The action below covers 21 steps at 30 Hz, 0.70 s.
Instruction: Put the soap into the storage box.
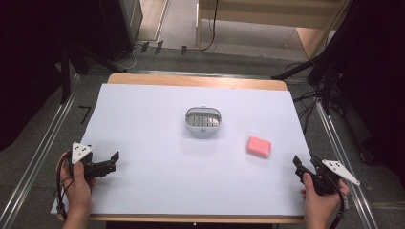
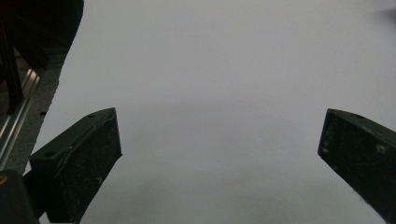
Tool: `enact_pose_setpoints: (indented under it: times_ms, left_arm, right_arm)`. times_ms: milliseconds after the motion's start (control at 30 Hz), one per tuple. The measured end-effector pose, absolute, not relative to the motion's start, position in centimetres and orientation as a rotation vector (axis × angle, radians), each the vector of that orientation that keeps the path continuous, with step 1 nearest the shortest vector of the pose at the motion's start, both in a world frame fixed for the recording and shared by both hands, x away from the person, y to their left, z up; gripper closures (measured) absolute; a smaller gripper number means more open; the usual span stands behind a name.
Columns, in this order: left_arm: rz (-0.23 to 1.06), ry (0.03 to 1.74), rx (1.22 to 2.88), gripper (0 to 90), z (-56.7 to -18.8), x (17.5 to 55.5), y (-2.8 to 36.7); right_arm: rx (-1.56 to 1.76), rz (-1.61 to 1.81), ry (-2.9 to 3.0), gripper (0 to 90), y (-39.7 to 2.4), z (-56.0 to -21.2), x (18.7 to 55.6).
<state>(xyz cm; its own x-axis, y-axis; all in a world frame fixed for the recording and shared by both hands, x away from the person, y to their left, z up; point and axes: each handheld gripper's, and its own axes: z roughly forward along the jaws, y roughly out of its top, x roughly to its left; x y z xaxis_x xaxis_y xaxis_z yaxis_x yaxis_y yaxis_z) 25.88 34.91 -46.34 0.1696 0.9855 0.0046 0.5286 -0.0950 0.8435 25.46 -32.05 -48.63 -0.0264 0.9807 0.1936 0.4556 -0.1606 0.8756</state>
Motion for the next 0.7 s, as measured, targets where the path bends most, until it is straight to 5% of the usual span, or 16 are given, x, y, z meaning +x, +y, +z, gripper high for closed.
enact_pose_setpoints:
  times_ms: [267,567,700]
  left_arm:
    - [0.799,1.448,1.712,0.0,-46.4,25.8,34.9]
    - [0.804,1.441,1.713,0.0,-46.3,25.8,34.9]
    - [0.807,1.443,1.712,0.0,-46.3,25.8,34.9]
  right_arm:
    - [1.608,1.244,1.592,43.0,-32.7,-48.5,26.0]
    - [1.556,1.188,1.686,19.6,-32.4,-47.9,25.2]
    - [1.518,1.161,1.738,18.9,-32.2,-47.7,24.9]
